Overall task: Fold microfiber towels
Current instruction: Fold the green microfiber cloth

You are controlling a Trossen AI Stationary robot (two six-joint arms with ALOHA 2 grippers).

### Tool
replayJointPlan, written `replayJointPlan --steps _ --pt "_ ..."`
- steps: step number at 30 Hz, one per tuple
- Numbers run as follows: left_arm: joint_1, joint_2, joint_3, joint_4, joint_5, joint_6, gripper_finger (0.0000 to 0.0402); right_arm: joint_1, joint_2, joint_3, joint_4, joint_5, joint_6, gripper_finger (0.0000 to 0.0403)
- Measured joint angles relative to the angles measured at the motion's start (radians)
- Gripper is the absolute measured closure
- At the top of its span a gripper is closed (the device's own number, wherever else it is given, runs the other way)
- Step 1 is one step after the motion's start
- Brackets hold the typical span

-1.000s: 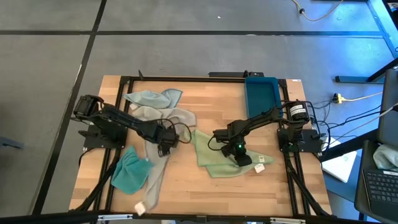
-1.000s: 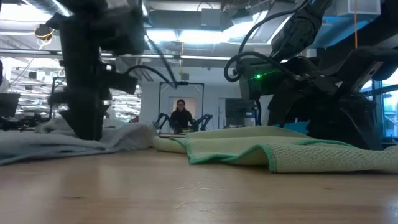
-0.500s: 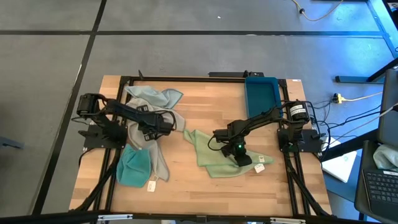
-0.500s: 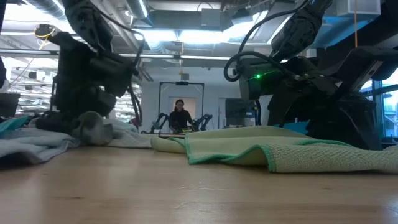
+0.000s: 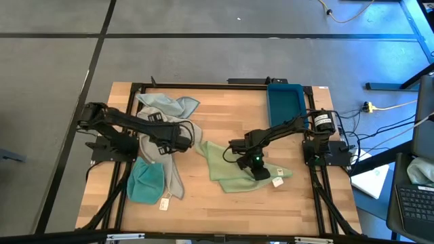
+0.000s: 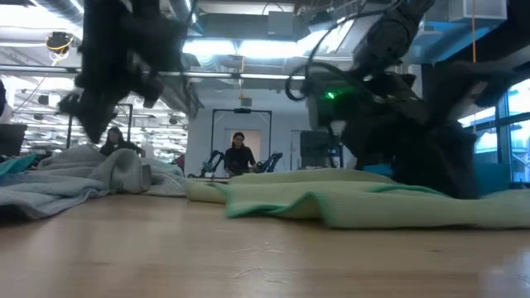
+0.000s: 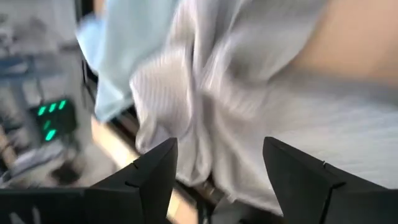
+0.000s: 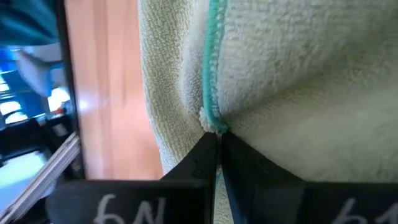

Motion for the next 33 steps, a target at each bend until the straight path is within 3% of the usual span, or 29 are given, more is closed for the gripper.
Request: replayJointPlan --steps 3,6,9,12,21,33 --pt "-0.083 -0.038 0.081 0.071 -0.04 -0.014 0.017 0.0 0.0 0.049 -0.024 -0.002 -0.005 0.0377" --pt "-0.181 -0.08 0.11 0.327 -0.056 0.116 0.017 0.0 0.0 0.089 -0.04 0.0 -0.008 0.0377" --pt "-0.269 -0.086 0.1 0.614 -0.008 0.307 0.017 0.0 0.0 0.116 -0.051 0.029 -0.008 0.0377" --pt "-0.306 -0.062 0.077 0.793 0.049 0.394 0.017 -0.001 -0.007 0.143 -0.054 0.077 -0.007 0.0377" --pt "-0.3 0.093 -0.032 1.04 0.2 0.37 0.017 0.01 -0.135 0.151 -0.055 0.201 0.027 0.0377" --pt "-0.282 0.26 -0.036 1.137 0.23 0.425 0.017 0.012 -0.171 0.15 -0.079 0.268 0.072 0.0377"
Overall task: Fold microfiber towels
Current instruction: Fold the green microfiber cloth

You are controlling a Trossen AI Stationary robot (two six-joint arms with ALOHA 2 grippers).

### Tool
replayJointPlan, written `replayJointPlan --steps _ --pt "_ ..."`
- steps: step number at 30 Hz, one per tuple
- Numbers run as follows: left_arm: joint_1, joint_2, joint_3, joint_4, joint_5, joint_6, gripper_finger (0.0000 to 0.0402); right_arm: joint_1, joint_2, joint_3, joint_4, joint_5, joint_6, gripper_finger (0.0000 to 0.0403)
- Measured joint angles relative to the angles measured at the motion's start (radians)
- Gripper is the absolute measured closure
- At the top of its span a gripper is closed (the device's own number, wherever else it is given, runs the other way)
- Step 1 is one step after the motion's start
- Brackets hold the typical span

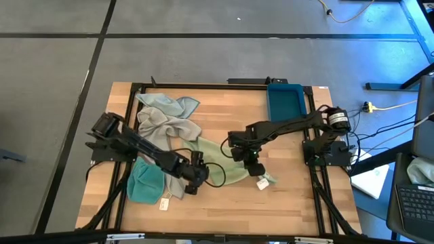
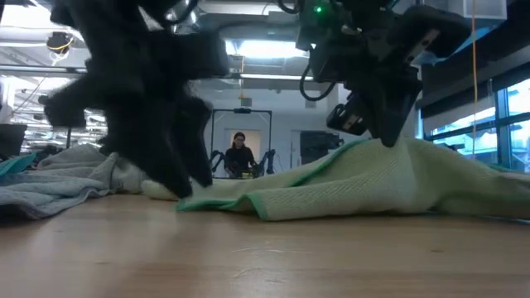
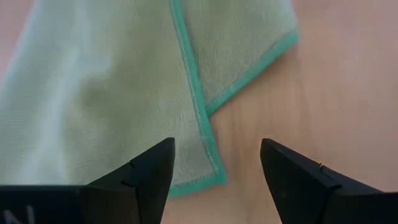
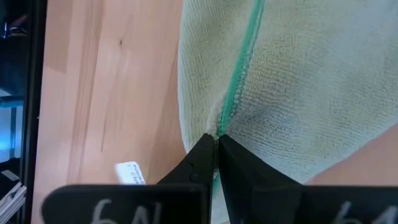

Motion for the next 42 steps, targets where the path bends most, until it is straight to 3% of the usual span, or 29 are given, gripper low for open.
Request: replayJointPlan --steps 8,12,16,22,28,37,42 --pt "0.01 0.068 0.005 0.026 -0.044 -0.013 0.0171 0.0 0.0 0.0 0.004 0.0 0.001 0.0377" --pt "0.005 0.04 0.002 0.027 -0.087 0.012 0.0194 0.0 0.0 0.0 0.004 0.0 0.0 0.0377" --pt "0.013 0.014 -0.002 -0.013 -0.135 0.028 0.0254 0.0 0.0 0.0 0.006 0.0 -0.002 0.0377" --pt "0.032 0.013 -0.001 -0.052 -0.087 0.033 0.0387 0.0 0.0 0.0 0.008 -0.001 -0.003 0.0377" --pt "0.032 -0.035 0.017 -0.092 -0.121 0.053 0.0399 0.0 0.0 0.0 0.007 -0.001 -0.016 0.0377" --pt "0.068 -0.141 0.098 -0.22 -0.386 0.161 0.0401 0.005 0.0 0.0 0.0 -0.014 -0.066 0.0373" --pt "0.14 -0.133 0.098 -0.213 -0.392 0.186 0.0401 0.018 0.0 0.0 0.006 0.008 -0.084 0.0336"
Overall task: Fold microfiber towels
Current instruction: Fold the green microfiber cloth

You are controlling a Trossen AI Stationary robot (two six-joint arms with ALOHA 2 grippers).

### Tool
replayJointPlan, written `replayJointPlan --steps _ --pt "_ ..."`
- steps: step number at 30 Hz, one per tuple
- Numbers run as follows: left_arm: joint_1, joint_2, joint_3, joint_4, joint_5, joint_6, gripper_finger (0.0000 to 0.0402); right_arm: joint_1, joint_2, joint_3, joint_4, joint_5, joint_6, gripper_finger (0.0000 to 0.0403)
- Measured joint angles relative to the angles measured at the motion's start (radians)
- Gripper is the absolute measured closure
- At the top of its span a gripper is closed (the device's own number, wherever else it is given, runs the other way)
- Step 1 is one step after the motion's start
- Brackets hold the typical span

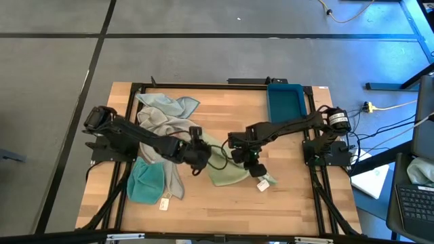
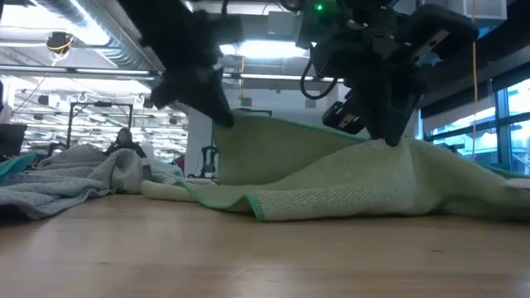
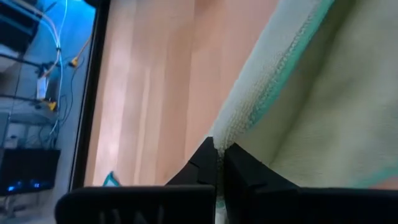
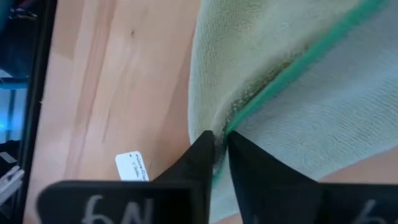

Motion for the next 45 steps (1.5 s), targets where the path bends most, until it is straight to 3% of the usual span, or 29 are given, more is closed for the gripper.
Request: replayJointPlan --steps 8,12,16,19,24,30,33,40,45 --pt "0.067 0.019 0.0 0.035 -0.028 0.089 0.0401 0.0 0.0 0.0 0.043 0.071 0.002 0.0218" --pt "0.113 0.019 0.0 0.07 -0.078 0.149 0.0401 -0.009 -0.002 0.021 -0.03 0.216 0.056 0.0178" --pt "0.174 0.019 0.0 0.174 -0.068 0.201 0.0401 -0.025 -0.034 0.077 -0.218 0.348 0.115 0.0172" --pt "0.223 0.026 0.0 0.287 -0.056 0.246 0.0401 -0.029 -0.082 0.105 -0.293 0.377 0.162 0.0171" --pt "0.326 0.042 0.001 0.392 0.036 0.28 0.0401 -0.009 -0.185 0.107 -0.288 0.374 0.226 0.0171" --pt "0.438 0.121 -0.001 0.37 0.182 0.246 0.0398 0.051 -0.268 0.06 -0.203 0.374 0.285 0.0171" --pt "0.471 0.177 -0.001 0.379 0.239 0.227 0.0377 0.086 -0.28 0.025 -0.16 0.374 0.289 0.0171" --pt "0.472 0.182 -0.001 0.393 0.124 0.226 0.0306 0.139 -0.273 -0.071 -0.049 0.374 0.293 0.0171" --pt "0.478 0.164 0.0 0.534 0.029 0.254 0.0286 0.155 -0.273 -0.122 0.018 0.374 0.294 0.0171"
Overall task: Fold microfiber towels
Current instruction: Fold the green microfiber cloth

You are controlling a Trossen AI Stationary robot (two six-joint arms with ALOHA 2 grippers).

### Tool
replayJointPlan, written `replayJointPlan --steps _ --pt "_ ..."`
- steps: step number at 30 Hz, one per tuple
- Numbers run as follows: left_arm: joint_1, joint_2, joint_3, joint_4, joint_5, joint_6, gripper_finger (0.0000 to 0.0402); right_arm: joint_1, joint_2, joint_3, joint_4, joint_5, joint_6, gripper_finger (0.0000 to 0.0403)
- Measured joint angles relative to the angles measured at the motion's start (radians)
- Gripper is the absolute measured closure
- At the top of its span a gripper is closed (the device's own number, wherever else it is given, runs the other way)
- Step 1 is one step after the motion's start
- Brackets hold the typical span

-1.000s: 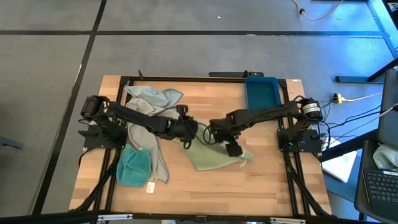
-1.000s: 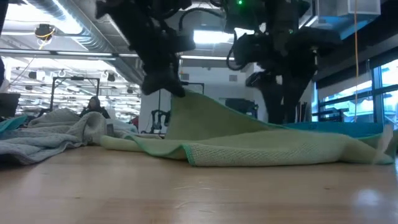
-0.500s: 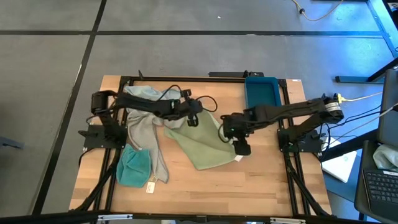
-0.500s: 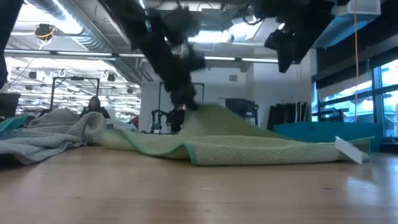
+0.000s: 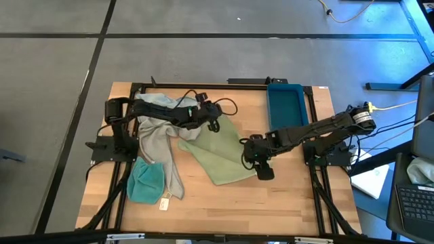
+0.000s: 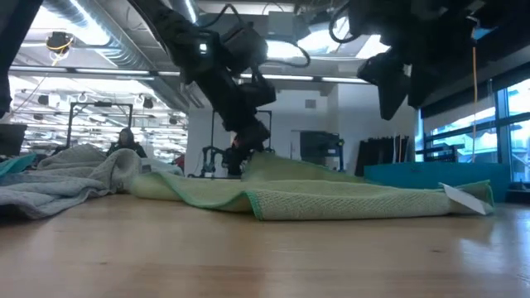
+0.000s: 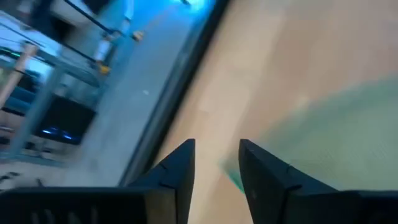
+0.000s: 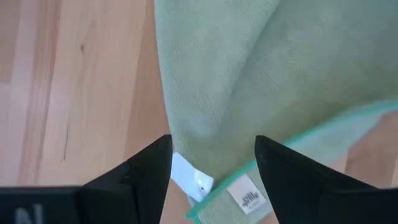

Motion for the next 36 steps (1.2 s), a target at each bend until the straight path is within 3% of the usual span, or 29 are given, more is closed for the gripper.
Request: replayJointPlan --steps 3,11,12,16,17,24,27,32,36 --pt "0.027 0.01 0.002 0.084 -0.007 0.004 0.0284 0.016 0.0 -0.021 0.029 -0.012 0.004 0.0171" --pt "0.091 0.0 -0.001 -0.024 0.094 -0.074 0.0286 0.055 0.0 -0.085 0.031 -0.048 0.008 0.0171" --pt "0.084 -0.009 -0.001 -0.025 0.171 -0.081 0.0287 0.058 0.0 -0.093 0.03 -0.048 0.021 0.0171" --pt "0.024 -0.02 0.0 0.031 0.672 -0.114 0.0287 0.06 0.0 -0.107 0.002 -0.043 0.068 0.0171" --pt "0.001 -0.017 0.0 0.052 0.755 -0.124 0.0287 0.06 0.0 -0.107 -0.008 -0.036 0.086 0.0171" --pt "-0.199 -0.015 0.001 0.009 0.983 -0.104 0.0287 0.095 -0.053 -0.107 -0.071 0.035 0.201 0.0171" --pt "-0.303 -0.016 0.0 -0.099 0.984 -0.101 0.0287 0.127 -0.08 -0.107 -0.06 0.062 0.244 0.0171" --pt "-0.447 -0.016 0.0 -0.247 0.78 -0.066 0.0287 0.186 -0.103 -0.107 -0.025 0.099 0.311 0.0171" --pt "-0.528 -0.016 -0.001 -0.253 0.646 -0.022 0.0287 0.248 -0.104 -0.107 0.002 0.143 0.375 0.0171"
